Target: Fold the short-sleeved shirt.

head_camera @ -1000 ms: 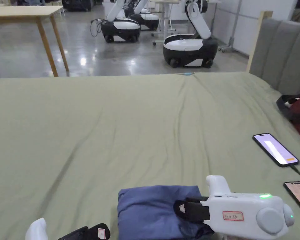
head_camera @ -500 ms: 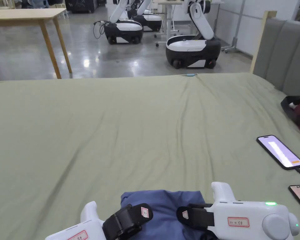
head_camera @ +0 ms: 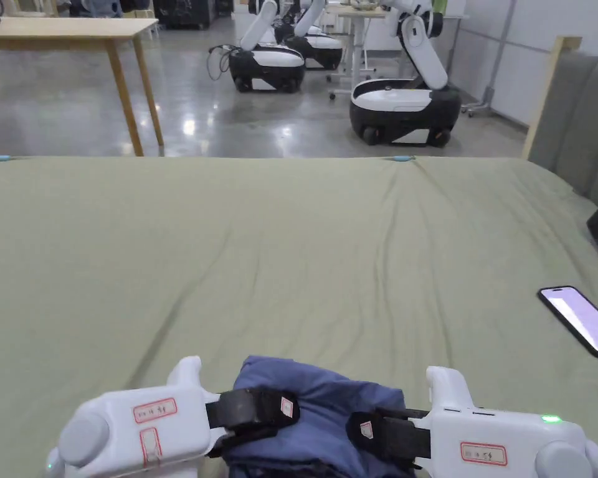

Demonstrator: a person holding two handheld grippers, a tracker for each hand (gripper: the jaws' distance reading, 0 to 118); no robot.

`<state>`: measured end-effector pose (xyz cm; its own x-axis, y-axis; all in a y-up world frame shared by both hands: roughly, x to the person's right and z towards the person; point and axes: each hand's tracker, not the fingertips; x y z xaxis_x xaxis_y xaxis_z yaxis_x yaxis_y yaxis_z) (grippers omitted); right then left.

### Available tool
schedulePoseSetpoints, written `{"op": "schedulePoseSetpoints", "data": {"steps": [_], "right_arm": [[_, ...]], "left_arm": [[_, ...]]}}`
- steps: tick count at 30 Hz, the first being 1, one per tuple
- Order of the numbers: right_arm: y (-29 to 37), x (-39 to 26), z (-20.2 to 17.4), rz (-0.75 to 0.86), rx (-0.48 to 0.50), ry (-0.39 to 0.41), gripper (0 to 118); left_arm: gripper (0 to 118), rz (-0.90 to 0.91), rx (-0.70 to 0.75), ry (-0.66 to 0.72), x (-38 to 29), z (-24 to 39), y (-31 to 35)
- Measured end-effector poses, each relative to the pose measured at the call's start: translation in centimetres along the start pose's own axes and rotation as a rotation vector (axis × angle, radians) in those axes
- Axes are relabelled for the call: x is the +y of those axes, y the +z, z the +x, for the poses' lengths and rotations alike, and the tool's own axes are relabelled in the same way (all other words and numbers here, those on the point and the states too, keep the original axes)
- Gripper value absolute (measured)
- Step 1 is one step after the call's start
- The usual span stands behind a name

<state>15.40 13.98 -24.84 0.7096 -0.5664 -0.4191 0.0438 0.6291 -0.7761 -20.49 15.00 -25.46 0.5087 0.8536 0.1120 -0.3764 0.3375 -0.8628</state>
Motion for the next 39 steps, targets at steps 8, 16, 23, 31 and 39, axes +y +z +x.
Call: {"op": "schedulePoseSetpoints", "data": {"steps": [8,16,23,31,39], "right_arm": [[-3.4,1.3,-8.0,0.071,0.17,0.014,1],[-5.5,-0.1,-11.4,0.047,0.183,0.031,1],[-6.2,-1.3,-10.6,0.024,0.148,-0.033,1],[-5.8,-1.4,-10.6,0.016,0.125,-0.037,1],[-1.8,-1.0,-10.2,0.136,0.084,0.024,1]], "left_arm": [[28,0.046,0.081,-0.053,8.0,-8.1,18.9],[28,0.216,0.157,0.02,12.0,-21.7,39.4],[29,0.219,0.263,0.121,13.0,-25.8,44.5],[118,0.308,0.184,0.081,12.6,-22.0,45.3],[118,0.613,0.514,-0.211,9.1,-11.6,47.7]]}}
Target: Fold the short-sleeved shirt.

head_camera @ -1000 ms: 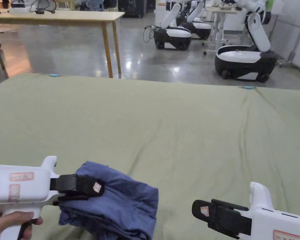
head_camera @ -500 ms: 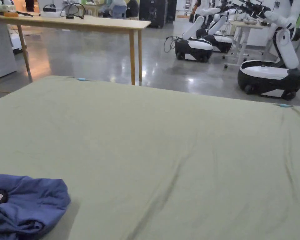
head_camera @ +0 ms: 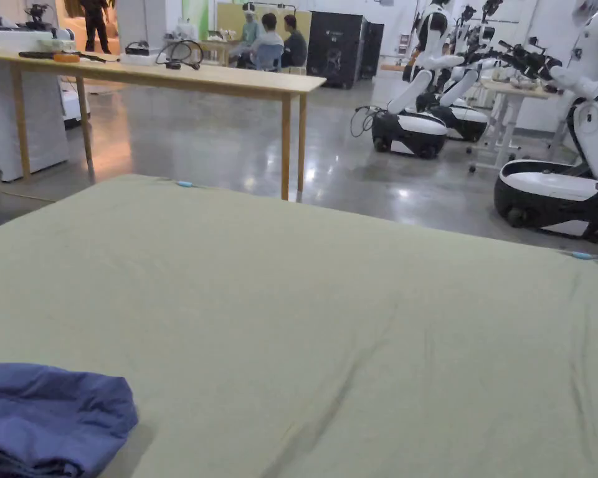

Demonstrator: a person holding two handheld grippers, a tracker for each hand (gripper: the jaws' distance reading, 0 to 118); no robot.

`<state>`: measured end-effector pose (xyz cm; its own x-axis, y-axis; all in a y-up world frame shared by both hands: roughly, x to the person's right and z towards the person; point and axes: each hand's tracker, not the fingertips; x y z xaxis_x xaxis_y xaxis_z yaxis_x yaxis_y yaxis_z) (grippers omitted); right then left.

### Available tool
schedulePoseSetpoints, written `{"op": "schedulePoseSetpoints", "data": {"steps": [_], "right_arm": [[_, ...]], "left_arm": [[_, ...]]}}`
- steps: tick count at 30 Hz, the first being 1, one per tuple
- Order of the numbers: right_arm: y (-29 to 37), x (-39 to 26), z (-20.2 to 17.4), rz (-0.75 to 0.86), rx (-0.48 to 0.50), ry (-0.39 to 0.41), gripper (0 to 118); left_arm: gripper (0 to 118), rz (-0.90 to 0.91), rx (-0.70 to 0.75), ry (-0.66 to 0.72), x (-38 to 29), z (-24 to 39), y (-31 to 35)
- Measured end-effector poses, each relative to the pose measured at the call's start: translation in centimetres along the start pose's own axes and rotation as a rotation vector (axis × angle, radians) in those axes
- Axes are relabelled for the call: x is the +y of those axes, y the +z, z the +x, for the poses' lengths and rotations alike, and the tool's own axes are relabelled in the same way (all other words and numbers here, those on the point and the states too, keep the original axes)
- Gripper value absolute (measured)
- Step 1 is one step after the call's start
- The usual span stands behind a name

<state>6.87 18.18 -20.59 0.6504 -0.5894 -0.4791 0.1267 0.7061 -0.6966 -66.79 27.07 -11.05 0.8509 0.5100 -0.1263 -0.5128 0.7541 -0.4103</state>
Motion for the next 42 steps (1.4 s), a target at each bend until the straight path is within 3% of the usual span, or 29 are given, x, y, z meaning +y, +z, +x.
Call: {"op": "schedulePoseSetpoints", "data": {"steps": [3,4,6,9,12,15,18,23,25,29,30,32,35,36,40,42], "right_arm": [[1.8,0.5,0.0,0.032,-0.095,0.069,1],[2.3,0.7,0.0,0.039,-0.127,0.099,1],[3.2,0.8,0.1,0.05,-0.132,0.089,1],[4.6,0.7,1.0,0.077,-0.108,0.054,1],[6.2,0.7,1.6,0.111,-0.168,0.074,1],[7.7,1.0,1.7,0.148,-0.33,0.139,1],[9.7,4.0,0.7,0.22,-0.428,0.283,1],[11.2,15.0,-2.2,0.383,-0.572,0.534,1],[10.6,19.8,-2.8,0.416,-0.613,0.59,1],[8.0,28.5,-1.8,0.504,-0.675,0.565,1],[6.9,30.6,-1.2,0.517,-0.735,0.562,1],[5.7,33.7,0.5,0.519,-0.704,0.514,1],[3.6,36.5,2.5,0.526,-0.802,0.55,1],[3.1,36.8,3.0,0.511,-0.823,0.561,1],[2.9,36.6,4.3,0.552,-0.802,0.446,1],[3.4,36.2,4.4,0.613,-0.756,0.436,1]], "left_arm": [[114,0.134,0.029,-0.153,-4.0,9.1,0.0],[107,0.217,0.074,-0.252,-6.9,13.9,0.0],[84,0.277,0.109,-0.354,-10.5,19.7,-1.7],[21,0.199,0.003,-0.314,-14.8,26.7,-5.3],[1,0.122,-0.159,-0.221,-17.9,30.5,-8.4],[0,0.155,-0.04,-0.373,-20.3,35.6,-11.1],[0,0.184,-0.101,-0.383,-19.4,40.2,-11.4],[0,0.354,-0.013,-0.545,-13.5,48.8,-12.5],[0,0.359,-0.023,-0.568,-10.2,52.0,-14.2],[0,0.401,-0.003,-0.577,-5.2,56.0,-18.6],[0,0.432,0.005,-0.591,-4.4,56.7,-19.8],[0,0.447,0.016,-0.65,-3.0,57.8,-22.0],[0,0.537,0.085,-0.755,-1.6,59.0,-25.1],[0,0.553,0.049,-0.749,-1.4,59.0,-25.4],[0,0.475,0.054,-0.676,-1.1,58.4,-26.7],[0,0.483,0.057,-0.66,-1.5,58.0,-27.0]]}}
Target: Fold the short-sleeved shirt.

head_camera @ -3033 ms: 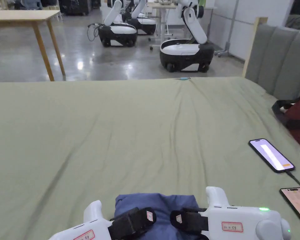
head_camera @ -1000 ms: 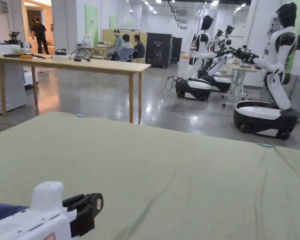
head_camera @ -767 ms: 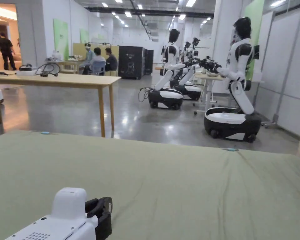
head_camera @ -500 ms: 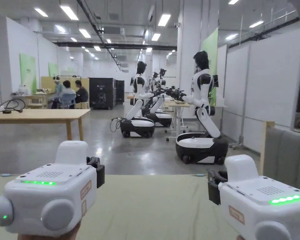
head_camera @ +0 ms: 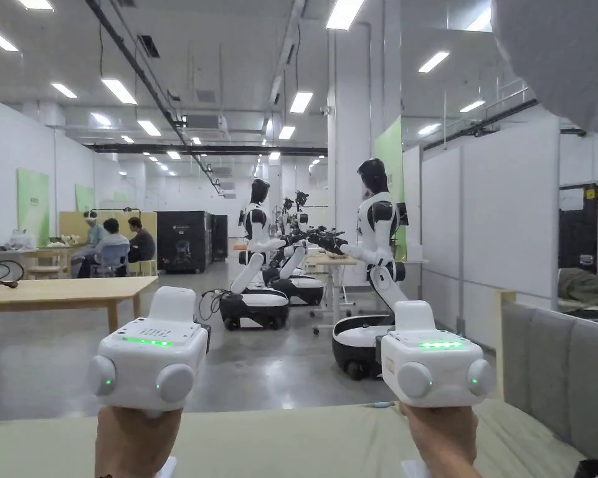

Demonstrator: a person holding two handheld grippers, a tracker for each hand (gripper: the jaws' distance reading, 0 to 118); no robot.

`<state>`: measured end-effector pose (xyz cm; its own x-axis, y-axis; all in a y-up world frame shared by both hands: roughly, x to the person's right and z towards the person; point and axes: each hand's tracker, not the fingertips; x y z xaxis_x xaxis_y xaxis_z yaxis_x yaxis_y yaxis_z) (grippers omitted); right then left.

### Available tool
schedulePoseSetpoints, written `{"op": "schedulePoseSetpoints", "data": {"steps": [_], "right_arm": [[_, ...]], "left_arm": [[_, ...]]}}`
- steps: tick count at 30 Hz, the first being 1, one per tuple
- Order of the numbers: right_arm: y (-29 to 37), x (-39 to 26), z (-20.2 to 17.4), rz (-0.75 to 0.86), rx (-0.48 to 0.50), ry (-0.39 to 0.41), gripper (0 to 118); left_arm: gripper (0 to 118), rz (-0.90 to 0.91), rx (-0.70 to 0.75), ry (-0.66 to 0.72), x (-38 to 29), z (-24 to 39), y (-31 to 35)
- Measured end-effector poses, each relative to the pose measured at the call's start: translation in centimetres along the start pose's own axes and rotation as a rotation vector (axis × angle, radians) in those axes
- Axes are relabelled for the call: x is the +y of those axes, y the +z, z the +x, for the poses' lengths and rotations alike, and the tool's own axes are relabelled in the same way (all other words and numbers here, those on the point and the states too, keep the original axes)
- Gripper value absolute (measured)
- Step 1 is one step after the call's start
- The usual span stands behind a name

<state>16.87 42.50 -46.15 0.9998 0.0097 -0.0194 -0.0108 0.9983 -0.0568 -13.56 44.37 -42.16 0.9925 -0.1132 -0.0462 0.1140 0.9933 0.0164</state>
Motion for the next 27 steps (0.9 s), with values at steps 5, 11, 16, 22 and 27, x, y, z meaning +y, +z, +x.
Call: {"op": "schedulePoseSetpoints", "data": {"steps": [5,11,16,22,27], "right_arm": [[0.3,0.7,-0.3,0.008,0.004,0.014,1],[0.7,1.0,-1.0,0.005,-0.001,0.047,20],[1.3,0.3,-1.2,0.031,-0.001,0.039,118],[2.1,1.1,-1.2,-0.055,0.045,0.019,118],[3.5,2.7,-2.1,-0.062,0.02,-0.015,118]], "left_arm": [[0,-0.034,0.006,0.055,-0.8,-0.7,-0.4],[8,-0.061,0.03,0.101,-0.9,-1.6,-0.7],[118,-0.113,0.062,0.118,-0.9,-2.2,-1.2],[118,-0.078,0.073,0.108,-0.7,-2.2,0.0],[118,-0.081,0.069,0.154,-0.5,-3.3,0.3]]}}
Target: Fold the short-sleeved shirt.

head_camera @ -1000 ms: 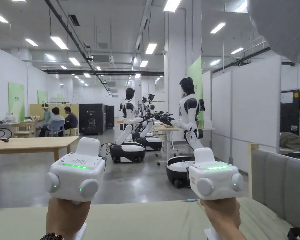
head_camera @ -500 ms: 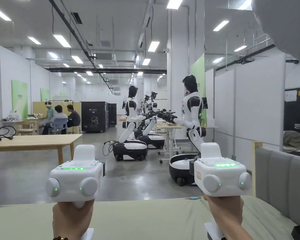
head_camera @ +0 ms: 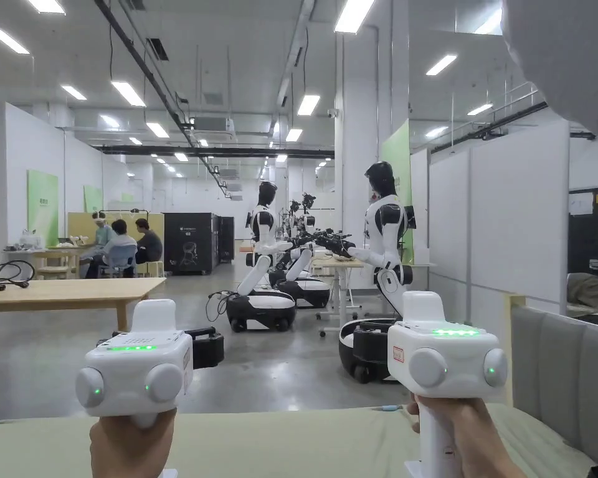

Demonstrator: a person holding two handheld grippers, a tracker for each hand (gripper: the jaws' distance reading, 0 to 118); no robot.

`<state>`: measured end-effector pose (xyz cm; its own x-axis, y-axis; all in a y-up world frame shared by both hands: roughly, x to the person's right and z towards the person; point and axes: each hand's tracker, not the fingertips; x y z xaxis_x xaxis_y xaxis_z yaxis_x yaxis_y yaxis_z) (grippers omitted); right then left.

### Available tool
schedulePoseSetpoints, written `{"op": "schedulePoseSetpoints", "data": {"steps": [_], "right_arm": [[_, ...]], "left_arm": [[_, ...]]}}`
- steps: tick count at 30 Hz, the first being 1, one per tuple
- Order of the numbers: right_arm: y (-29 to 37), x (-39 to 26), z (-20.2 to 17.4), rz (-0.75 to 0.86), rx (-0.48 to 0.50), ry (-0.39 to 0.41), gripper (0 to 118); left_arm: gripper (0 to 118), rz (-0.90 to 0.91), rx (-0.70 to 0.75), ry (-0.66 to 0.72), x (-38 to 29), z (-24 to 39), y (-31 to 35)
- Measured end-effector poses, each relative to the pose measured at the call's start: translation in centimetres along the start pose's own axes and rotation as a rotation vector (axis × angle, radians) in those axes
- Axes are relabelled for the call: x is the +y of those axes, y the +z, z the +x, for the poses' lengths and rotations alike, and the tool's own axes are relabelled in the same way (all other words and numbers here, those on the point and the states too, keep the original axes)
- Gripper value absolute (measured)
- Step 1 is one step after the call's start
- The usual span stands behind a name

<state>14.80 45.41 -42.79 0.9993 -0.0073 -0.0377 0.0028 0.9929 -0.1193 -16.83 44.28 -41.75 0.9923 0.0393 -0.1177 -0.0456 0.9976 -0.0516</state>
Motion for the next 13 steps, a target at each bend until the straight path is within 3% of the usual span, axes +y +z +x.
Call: {"op": "schedulePoseSetpoints", "data": {"steps": [4,8,13], "right_arm": [[1.0,0.5,-0.4,0.028,-0.018,0.004,118],[1.2,0.6,-0.5,0.051,0.007,-0.064,118],[1.3,0.5,-0.9,0.06,-0.036,-0.054,118]], "left_arm": [[118,-0.013,0.012,-0.013,-0.2,-0.5,-0.3],[118,-0.012,0.006,-0.013,-0.4,-0.8,-0.2],[118,-0.021,0.016,-0.02,-0.6,-1.3,-0.4]]}}
